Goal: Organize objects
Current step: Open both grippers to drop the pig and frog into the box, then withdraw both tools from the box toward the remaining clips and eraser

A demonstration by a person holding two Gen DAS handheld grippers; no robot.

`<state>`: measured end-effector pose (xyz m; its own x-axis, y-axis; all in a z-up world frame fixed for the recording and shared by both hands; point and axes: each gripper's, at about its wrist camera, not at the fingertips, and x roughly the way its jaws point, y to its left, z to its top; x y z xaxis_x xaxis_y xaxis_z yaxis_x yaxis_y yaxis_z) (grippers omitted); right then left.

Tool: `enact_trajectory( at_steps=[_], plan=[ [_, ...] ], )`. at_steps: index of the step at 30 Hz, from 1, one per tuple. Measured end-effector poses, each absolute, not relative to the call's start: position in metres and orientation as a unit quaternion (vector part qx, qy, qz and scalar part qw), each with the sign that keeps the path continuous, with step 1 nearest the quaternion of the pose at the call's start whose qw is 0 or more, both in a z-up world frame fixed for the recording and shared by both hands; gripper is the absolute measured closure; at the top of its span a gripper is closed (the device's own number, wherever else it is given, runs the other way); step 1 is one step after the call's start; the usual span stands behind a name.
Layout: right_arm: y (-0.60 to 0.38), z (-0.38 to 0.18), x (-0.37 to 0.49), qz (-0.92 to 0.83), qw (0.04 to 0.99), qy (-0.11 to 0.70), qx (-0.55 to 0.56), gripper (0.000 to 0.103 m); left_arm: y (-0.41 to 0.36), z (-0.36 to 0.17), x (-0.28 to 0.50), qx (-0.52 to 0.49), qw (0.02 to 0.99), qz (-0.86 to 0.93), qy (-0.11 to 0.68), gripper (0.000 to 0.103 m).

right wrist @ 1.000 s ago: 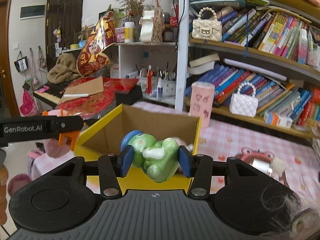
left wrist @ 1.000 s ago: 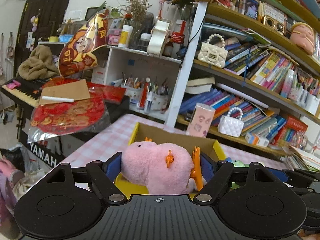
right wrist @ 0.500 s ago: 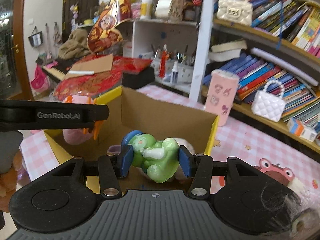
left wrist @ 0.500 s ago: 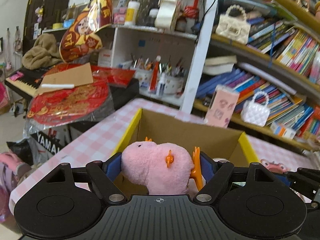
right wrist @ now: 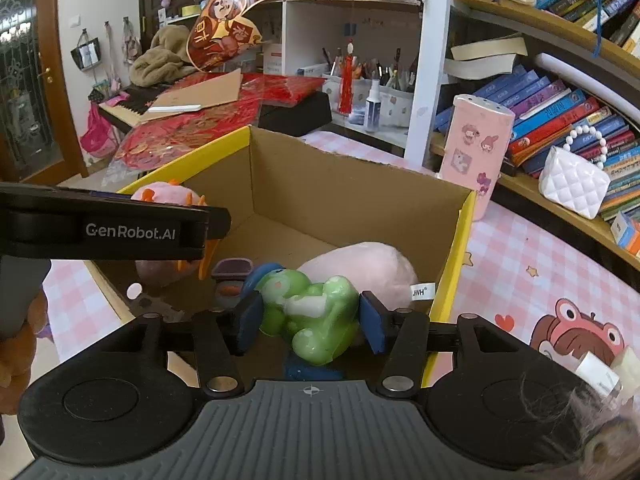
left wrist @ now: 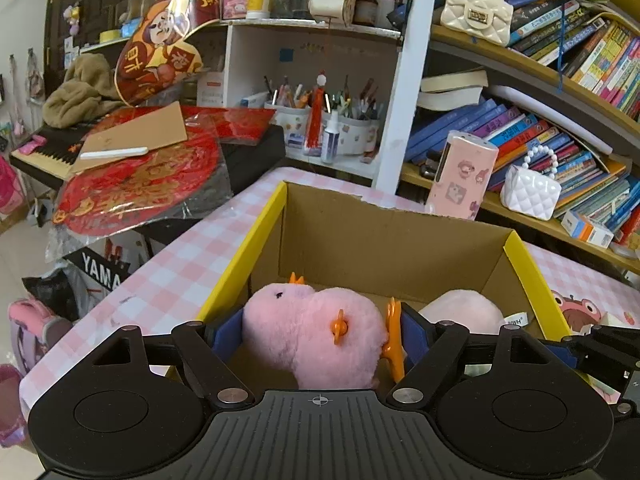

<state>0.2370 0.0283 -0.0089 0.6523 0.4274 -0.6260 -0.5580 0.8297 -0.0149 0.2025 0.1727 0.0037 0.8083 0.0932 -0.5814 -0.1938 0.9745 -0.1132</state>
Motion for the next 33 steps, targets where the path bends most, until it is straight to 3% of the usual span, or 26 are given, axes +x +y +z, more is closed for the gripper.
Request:
enact_trajectory(
  at_steps=[5,10,21,33],
  plan=[
    [0.024,-0.002,0.234,0.269,0.909,0.304,-0.095,0.042,0.171,0.008,0.203,-0.083,0.949,0.073,0.295,0.022],
    [0.019,0.008,0.223,0.258,0.919,0.285,-0.092,0.04,0.171,0.021,0.191,-0.088,0.956,0.062,0.273,0.019],
    [-0.005,0.029,0.181,0.167,0.954,0.246,-0.043,0.04,0.171,0.042,0.138,-0.088,0.964,0.043,0.247,0.017],
    [-0.008,0.006,0.112,0.131,0.946,0.294,-0.039,0.039,0.167,0.024,0.078,-0.057,0.957,0.015,0.284,0.016]
  ],
)
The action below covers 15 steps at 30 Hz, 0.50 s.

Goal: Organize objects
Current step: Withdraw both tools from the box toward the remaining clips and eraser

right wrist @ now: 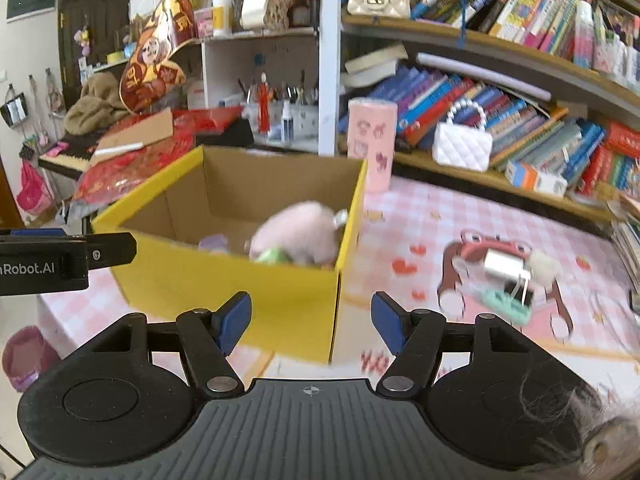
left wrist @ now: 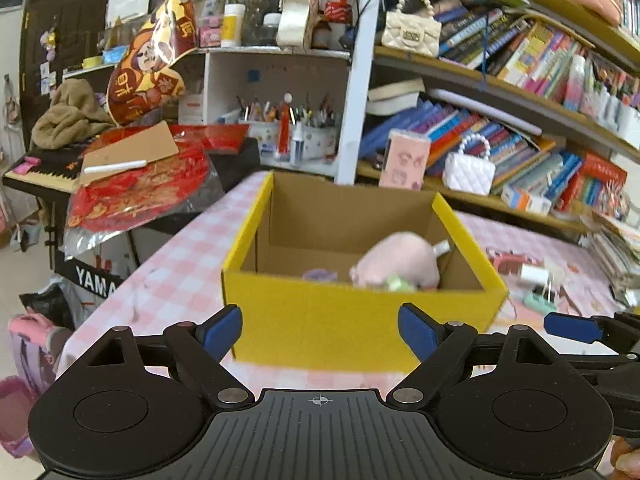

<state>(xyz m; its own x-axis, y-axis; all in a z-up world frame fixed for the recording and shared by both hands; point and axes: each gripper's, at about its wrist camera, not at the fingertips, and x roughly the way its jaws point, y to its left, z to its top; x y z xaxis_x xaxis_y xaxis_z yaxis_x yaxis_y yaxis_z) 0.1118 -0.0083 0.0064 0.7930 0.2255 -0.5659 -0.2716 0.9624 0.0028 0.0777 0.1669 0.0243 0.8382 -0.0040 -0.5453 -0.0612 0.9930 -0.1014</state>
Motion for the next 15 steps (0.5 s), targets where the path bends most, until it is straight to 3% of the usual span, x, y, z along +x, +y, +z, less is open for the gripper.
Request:
enact_trajectory(
  at_steps=[15],
  plan=[
    [-0.026,-0.012,0.051,0.067,0.94,0.333,-0.008,0.036,0.149,-0.002,0.031,-0.041,0.943,0.006,0.331,0.012]
  ],
)
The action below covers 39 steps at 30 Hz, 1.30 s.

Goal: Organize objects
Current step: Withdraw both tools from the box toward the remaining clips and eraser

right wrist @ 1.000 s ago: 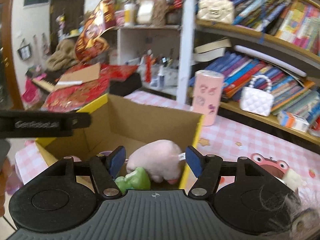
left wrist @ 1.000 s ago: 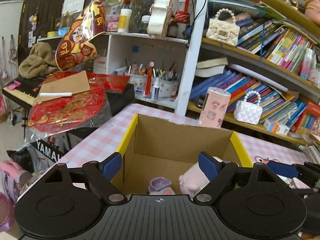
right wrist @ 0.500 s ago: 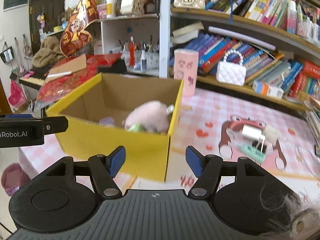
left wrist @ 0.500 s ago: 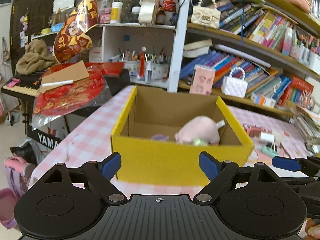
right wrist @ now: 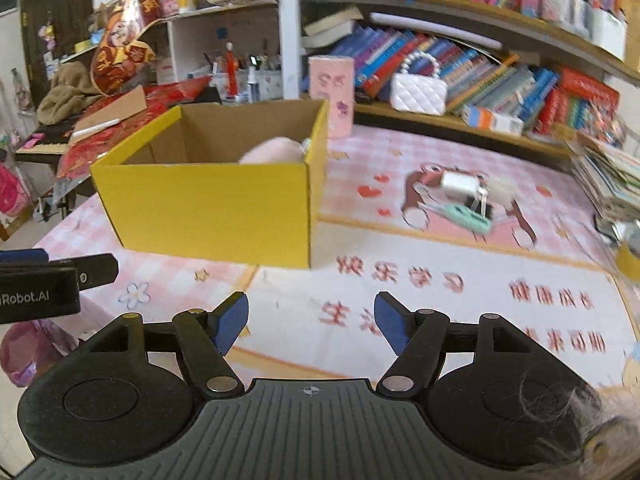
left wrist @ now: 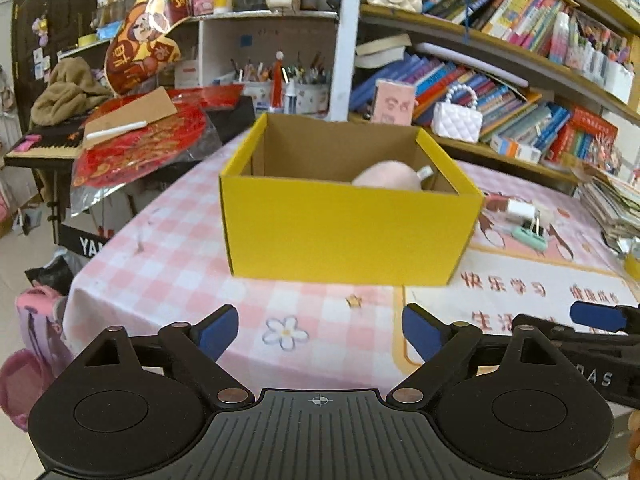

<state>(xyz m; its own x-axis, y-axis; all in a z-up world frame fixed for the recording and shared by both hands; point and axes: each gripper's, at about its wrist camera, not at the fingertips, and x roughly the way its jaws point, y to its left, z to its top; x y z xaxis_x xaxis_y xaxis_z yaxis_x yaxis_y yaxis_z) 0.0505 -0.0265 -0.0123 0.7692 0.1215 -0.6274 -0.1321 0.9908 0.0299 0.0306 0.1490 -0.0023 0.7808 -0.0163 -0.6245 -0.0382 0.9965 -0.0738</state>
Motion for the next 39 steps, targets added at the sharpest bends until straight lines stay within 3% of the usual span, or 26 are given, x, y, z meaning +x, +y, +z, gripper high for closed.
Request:
enact_trajectory(
  at_steps=[18,39],
  plan=[
    [-0.081,-0.02,0.006,-0.043,0.936,0.345,0.051,0.035,0.085,-0.011,0.027,0.008,0.931,-0.108,0.349,0.011],
    [-0.193,-0.027,0.069,-0.1,0.919,0.373,0.08,0.034,-0.028,-0.019,0.111,0.02,0.91,-0.166,0.379,0.011]
  ],
)
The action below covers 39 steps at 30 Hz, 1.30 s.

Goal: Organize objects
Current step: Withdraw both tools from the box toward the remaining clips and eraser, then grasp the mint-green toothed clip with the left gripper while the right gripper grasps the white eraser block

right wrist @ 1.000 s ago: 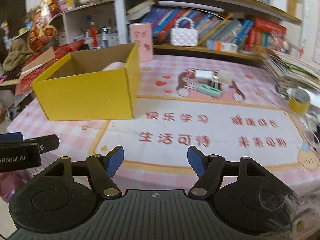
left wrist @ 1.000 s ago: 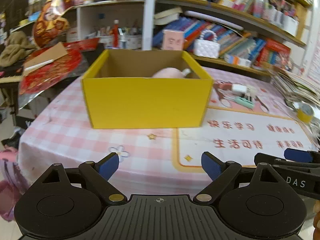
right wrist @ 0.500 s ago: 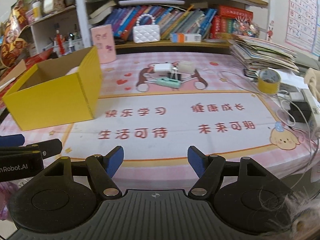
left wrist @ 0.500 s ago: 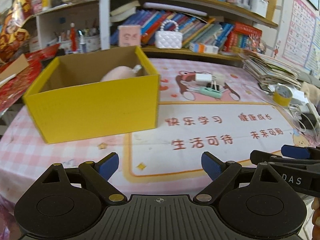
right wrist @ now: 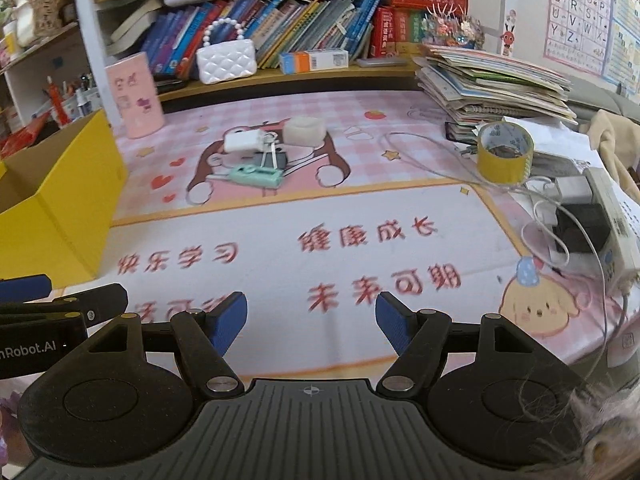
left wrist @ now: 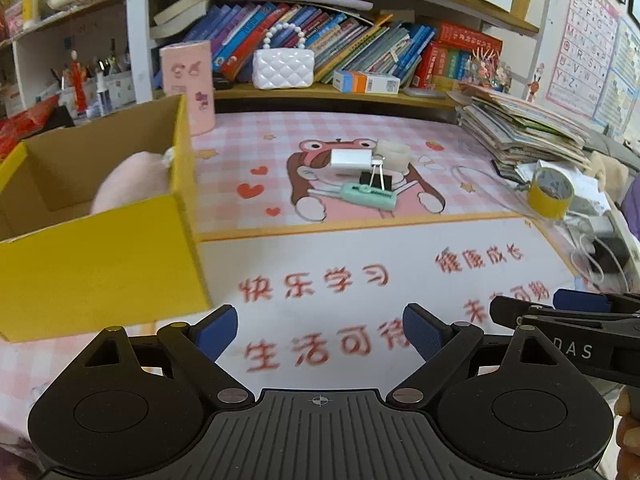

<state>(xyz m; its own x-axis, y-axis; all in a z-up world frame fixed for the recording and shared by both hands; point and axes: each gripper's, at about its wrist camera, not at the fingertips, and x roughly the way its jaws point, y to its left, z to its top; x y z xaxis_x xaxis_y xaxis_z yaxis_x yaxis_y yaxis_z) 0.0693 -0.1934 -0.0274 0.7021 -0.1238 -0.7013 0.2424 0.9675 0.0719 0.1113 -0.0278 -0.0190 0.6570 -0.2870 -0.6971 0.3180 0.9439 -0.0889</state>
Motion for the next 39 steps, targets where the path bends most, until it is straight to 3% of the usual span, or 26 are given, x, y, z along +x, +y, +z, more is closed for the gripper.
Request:
enact_trajectory(
  at_steps=[18,39],
  plan=[
    [-0.283,-0.033,0.168,-0.076,0.921,0.371,0.089,0.034,-0.109,-0.033,0.204,0.03,0.917,-0.144,0.37,0.011],
    [-0.31,-0.047,0.27,-0.017,0.919,0.384,0.091,0.034,-0.158,-0.082,0.28,0.045,0.91,-0.158,0.382,0.012]
  ],
)
